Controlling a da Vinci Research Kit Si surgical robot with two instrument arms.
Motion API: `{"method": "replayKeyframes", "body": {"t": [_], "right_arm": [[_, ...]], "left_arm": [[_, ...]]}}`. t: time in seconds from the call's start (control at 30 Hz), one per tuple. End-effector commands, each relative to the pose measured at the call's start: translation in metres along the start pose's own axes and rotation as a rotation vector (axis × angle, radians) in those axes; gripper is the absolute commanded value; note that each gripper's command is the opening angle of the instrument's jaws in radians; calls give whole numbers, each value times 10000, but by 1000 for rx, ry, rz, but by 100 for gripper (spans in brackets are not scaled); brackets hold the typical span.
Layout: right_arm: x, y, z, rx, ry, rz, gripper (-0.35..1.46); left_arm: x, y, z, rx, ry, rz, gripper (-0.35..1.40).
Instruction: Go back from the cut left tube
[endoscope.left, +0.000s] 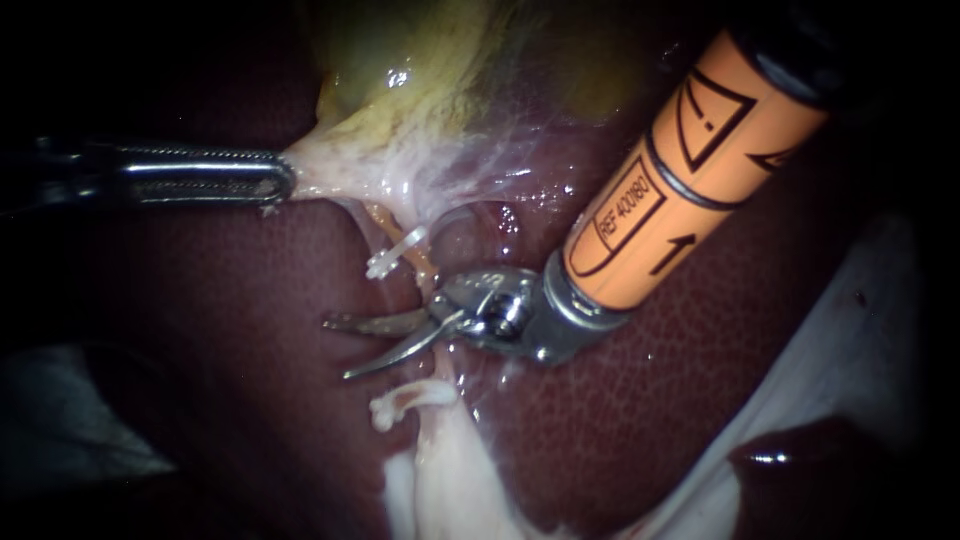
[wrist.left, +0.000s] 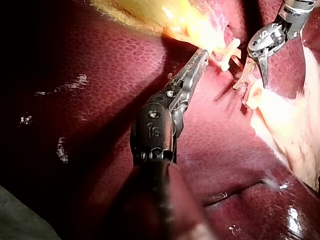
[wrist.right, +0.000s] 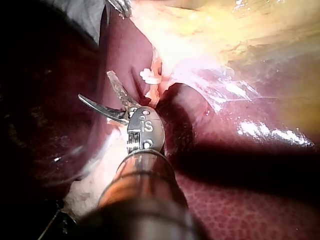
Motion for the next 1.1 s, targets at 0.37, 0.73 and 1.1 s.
{"method": "replayKeyframes", "body": {"t": [0.37,0.73,1.1], "right_arm": [[-10,-13,-4,-155,68,-125,143],[-8,-60,-65,-388,-28,-353,145],[-6,-91,-136,-459,-223,-446,145]], "left_arm": [[1,0,2,0,1,0,-35],[1,0,2,0,1,0,-35],[1,0,2,0,1,0,-35]]}}
